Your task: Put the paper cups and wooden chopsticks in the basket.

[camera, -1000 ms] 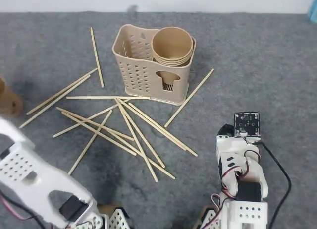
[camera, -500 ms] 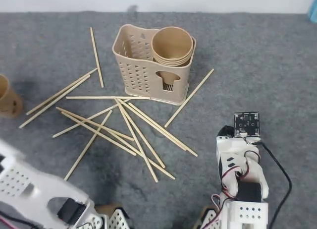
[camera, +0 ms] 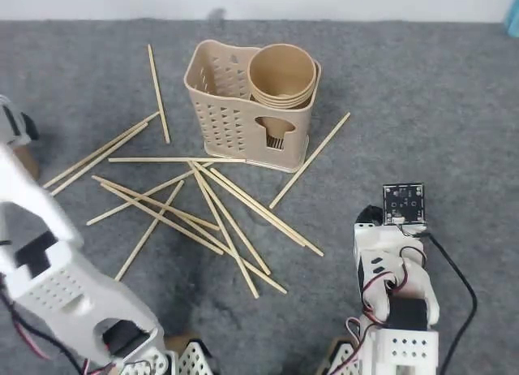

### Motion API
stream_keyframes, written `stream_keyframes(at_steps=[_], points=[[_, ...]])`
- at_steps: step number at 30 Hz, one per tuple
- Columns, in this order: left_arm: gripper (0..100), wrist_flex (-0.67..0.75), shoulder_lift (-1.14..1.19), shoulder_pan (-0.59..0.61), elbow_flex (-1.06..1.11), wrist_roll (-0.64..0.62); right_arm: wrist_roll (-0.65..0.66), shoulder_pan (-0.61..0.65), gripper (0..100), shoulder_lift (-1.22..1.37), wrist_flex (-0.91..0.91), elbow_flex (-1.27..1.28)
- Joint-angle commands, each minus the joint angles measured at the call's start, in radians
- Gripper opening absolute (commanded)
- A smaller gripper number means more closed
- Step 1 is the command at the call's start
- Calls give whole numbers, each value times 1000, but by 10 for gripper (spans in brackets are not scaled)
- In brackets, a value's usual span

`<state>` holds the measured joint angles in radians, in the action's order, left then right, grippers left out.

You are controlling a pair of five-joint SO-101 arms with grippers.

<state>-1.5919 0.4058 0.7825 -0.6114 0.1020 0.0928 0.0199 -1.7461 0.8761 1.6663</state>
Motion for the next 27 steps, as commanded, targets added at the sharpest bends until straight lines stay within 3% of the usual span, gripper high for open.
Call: stream_keyframes(at_steps=[1, 8, 19, 24, 27], points=[[202, 95, -64, -3, 31, 14, 21, 7, 9, -15, 7, 20], [202, 166, -48, 17, 44, 18, 21, 7, 9, -15, 7, 20], [196, 226, 173, 11, 35, 21, 21, 7, 9, -15, 7, 20], [12, 222, 175, -11, 35, 21, 21, 7, 9, -15, 5, 20], [14, 178, 173, -11, 25, 21, 21, 7, 9, -15, -4, 20]])
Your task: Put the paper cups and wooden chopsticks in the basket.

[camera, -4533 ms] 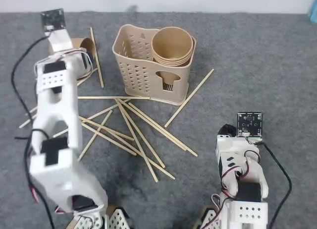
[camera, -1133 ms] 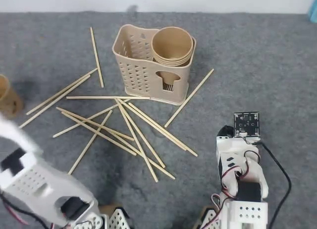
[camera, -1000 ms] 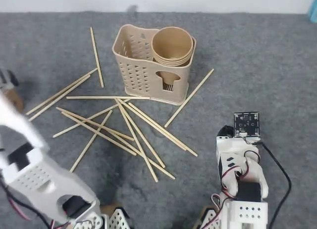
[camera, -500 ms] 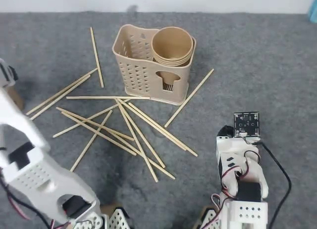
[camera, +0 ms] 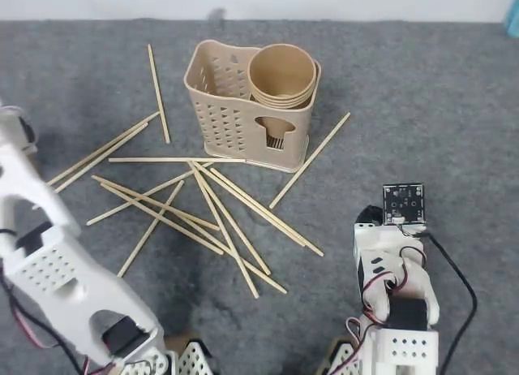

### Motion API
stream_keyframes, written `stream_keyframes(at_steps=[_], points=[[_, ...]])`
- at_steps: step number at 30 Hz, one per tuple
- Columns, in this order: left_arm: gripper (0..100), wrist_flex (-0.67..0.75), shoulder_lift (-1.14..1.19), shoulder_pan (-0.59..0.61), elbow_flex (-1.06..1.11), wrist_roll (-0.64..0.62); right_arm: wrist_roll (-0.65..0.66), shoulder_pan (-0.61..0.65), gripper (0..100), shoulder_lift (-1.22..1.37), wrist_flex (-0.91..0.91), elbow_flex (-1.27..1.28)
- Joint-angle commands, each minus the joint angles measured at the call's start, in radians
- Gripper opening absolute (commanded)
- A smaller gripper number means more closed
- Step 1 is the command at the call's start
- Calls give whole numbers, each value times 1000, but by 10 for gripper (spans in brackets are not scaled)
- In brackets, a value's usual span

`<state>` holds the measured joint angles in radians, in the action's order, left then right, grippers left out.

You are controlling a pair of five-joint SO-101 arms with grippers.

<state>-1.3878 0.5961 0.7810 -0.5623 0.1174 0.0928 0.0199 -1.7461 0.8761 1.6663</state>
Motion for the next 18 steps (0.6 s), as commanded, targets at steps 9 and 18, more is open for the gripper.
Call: stream_keyframes(at_steps=[9, 18], points=[[11, -374, -37, -3, -417, -2, 23, 47, 9, -15, 22, 20], [11, -370, -315, -103, -429, -89, 25, 50, 9, -15, 24, 20]])
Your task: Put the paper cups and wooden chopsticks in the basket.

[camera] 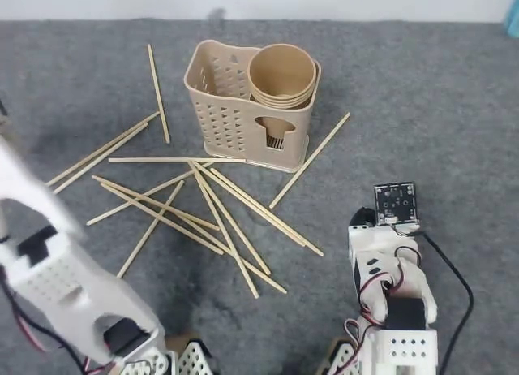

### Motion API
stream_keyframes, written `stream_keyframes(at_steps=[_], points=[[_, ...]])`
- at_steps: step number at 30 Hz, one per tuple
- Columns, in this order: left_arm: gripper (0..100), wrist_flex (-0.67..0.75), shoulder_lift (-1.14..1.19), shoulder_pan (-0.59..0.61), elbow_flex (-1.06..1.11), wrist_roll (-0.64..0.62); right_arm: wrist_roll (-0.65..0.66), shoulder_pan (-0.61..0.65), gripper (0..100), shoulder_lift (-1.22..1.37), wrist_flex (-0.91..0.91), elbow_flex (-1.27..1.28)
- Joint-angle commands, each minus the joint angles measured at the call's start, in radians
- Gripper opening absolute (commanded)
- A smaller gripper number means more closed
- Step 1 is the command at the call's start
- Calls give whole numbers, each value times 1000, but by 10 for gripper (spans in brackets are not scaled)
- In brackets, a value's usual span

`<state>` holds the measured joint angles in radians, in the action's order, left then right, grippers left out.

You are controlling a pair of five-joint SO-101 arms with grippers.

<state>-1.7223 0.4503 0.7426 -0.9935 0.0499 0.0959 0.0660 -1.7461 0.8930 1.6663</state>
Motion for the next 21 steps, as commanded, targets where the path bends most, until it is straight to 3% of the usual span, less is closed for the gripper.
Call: stream_keyframes(at_steps=[1, 6, 12, 16, 21], points=[[11, -35, -215, -98, 28, -23, 21, 5, 9, -15, 7, 20], [11, -35, -456, -299, 180, -92, 21, 5, 9, -15, 7, 20], [11, -17, -658, -674, 242, -195, 21, 5, 9, -15, 7, 20], [11, 101, -703, -905, 248, -232, 21, 5, 9, -15, 7, 20], [11, 204, -658, -1103, 243, -229, 23, 2, 9, -15, 7, 20]])
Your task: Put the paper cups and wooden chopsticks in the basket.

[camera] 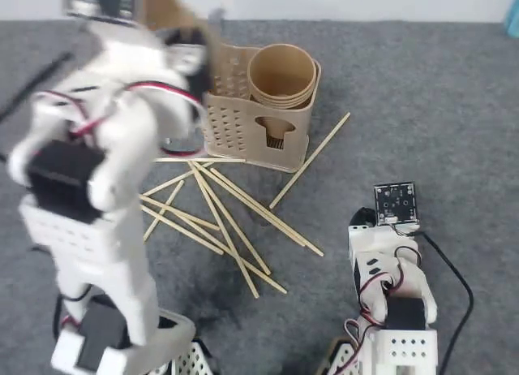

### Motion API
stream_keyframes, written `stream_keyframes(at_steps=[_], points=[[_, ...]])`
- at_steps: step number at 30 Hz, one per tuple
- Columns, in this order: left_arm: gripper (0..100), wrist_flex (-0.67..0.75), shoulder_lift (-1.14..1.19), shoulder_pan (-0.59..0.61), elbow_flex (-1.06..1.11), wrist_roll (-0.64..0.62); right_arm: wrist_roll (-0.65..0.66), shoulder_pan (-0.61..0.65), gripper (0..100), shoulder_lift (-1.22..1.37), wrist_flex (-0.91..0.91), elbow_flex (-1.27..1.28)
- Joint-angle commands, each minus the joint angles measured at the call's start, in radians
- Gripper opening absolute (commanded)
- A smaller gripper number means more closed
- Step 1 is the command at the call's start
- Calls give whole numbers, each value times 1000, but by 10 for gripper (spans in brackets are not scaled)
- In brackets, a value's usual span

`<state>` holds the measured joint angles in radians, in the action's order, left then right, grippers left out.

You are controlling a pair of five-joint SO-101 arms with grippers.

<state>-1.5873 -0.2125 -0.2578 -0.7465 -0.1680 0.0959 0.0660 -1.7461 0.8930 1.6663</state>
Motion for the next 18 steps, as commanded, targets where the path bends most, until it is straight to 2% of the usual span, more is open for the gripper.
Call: stream_keyframes(at_steps=[1, 4, 8, 12, 18], points=[[11, 84, 18, -129, -4, -9, 35, 2, 9, -15, 7, 20], [11, 140, 61, -169, -4, -8, 63, 5, 9, -15, 8, 20], [11, 224, 138, -164, 2, -9, 61, 7, 9, -15, 10, 20], [11, 210, 206, -176, -4, -6, 61, 7, 9, -15, 10, 20], [11, 167, 264, -187, 5, 68, 61, 7, 9, -15, 4, 20]])
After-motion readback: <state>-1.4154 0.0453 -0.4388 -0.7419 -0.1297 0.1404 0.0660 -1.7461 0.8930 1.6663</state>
